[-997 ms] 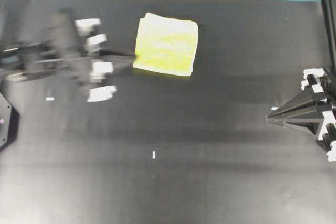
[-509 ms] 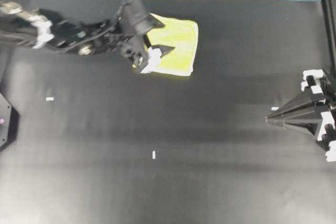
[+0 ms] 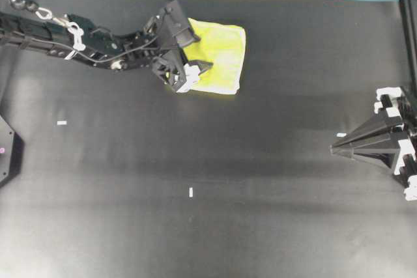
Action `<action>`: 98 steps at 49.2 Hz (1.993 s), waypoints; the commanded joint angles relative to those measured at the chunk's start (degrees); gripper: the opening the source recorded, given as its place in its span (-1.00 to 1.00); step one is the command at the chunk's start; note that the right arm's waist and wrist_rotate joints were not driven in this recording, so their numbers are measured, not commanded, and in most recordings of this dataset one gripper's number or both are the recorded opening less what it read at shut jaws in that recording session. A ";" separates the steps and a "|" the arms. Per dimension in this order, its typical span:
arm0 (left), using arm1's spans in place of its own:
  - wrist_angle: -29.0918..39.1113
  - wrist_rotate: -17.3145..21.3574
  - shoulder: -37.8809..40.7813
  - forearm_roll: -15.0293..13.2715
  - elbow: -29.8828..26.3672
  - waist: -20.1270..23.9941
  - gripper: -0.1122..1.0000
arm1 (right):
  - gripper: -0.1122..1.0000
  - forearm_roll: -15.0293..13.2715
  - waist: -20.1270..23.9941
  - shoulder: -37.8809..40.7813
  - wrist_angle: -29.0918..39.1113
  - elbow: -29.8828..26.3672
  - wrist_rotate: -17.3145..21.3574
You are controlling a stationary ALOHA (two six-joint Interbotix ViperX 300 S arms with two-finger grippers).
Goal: Push a yellow cloth with the left arm to wipe the desk.
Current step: 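Close the left gripper on the yellow cloth's near corner, then drag the held cloth with the left gripper toward the near-left table area, then release the cloth and pull the left gripper back to the left edge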
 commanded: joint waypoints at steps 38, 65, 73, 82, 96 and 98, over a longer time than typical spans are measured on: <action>-3.60 -5.54 -18.37 0.18 26.28 -20.74 0.76 | -0.80 0.18 0.09 -0.44 -0.26 -0.26 0.09; -3.16 -5.98 -23.64 0.18 31.11 -42.98 0.76 | -0.80 0.18 0.09 -0.79 -0.26 -0.44 0.09; -3.16 -5.98 -23.20 0.18 30.06 -49.92 0.76 | -0.80 0.09 0.09 -1.32 -0.26 -0.44 0.09; -2.55 -5.98 -23.47 0.18 29.09 -53.44 0.76 | -0.80 0.18 0.09 -1.76 -0.26 -0.53 0.00; -1.58 -4.83 -25.40 0.18 28.04 -51.86 0.76 | -0.80 0.18 0.09 -2.02 -0.26 -0.44 0.00; -1.41 -4.57 -26.63 0.18 27.77 -50.89 0.76 | -0.80 0.18 0.09 -2.02 -0.26 -0.35 0.00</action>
